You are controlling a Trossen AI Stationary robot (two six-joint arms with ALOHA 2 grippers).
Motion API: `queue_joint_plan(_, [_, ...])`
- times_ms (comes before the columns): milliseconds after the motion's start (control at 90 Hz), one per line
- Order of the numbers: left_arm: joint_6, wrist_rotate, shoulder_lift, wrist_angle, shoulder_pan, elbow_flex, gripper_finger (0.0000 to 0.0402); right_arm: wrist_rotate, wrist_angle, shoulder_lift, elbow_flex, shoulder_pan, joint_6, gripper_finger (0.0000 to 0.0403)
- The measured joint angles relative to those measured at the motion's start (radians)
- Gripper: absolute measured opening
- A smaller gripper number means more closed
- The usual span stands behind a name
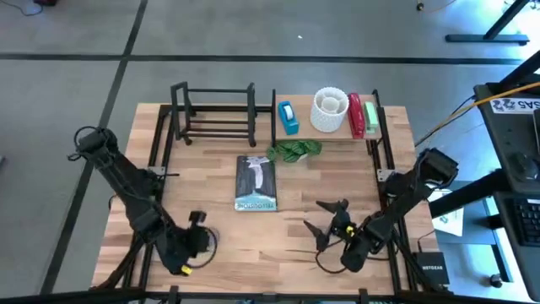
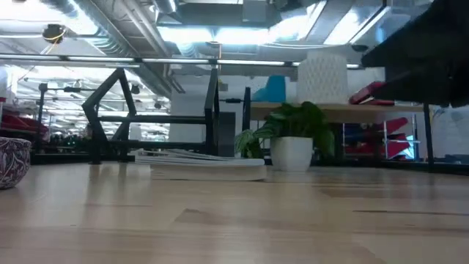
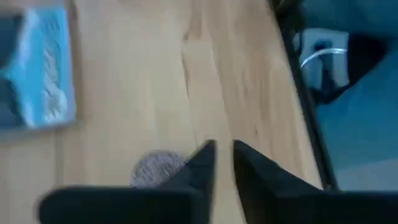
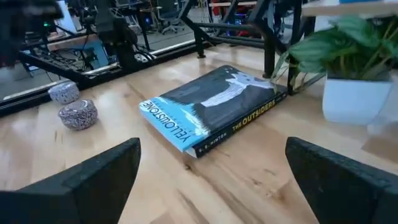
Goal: Stock shelves
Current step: Move the red patterned scented candle below the shelf
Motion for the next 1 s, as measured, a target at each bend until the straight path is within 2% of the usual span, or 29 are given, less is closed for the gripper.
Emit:
queue_joint_plan(111, [-0.066,0.036,0.06,-0.007,-0.018,-0.019,0.0058,0.0,0.036,0.034,0.0,-0.013,0.012,0.0383])
queue_joint_plan(300, [-0.231,0.162,0.137,-0.067,-0.027,-0.025,0.0122,-0.053,0.043,0.046,-0.001,-0.027,0.012,0.0383])
queue_joint_plan(411, [-0.251,0.172,0.187,-0.085,-0.049,-0.025,0.0159,-0.041,0.043,0.046,-0.001,-0.025,0.01,0.0383])
queue_joint_plan(544, [-0.248,0.09,0.248,-0.092,-0.064,-0.031,0.0194,-0.036,0.043,0.046,-0.001,-0.025,0.009,0.0383])
queue_joint_plan(722, [-0.351,0.011,0.289,-0.074,-0.066,-0.09,0.0242,-0.041,0.043,0.046,-0.001,-0.025,0.008,0.0383])
queue_joint_plan(900, [-0.429,-0.095,0.283,0.06,-0.078,-0.177,0.0284,-0.052,0.046,0.046,-0.001,-0.025,0.008,0.0383])
queue_joint_plan(1000, [-0.445,-0.226,0.286,0.184,-0.102,-0.216,0.0291,-0.054,0.052,0.046,-0.001,-0.025,0.008,0.0383])
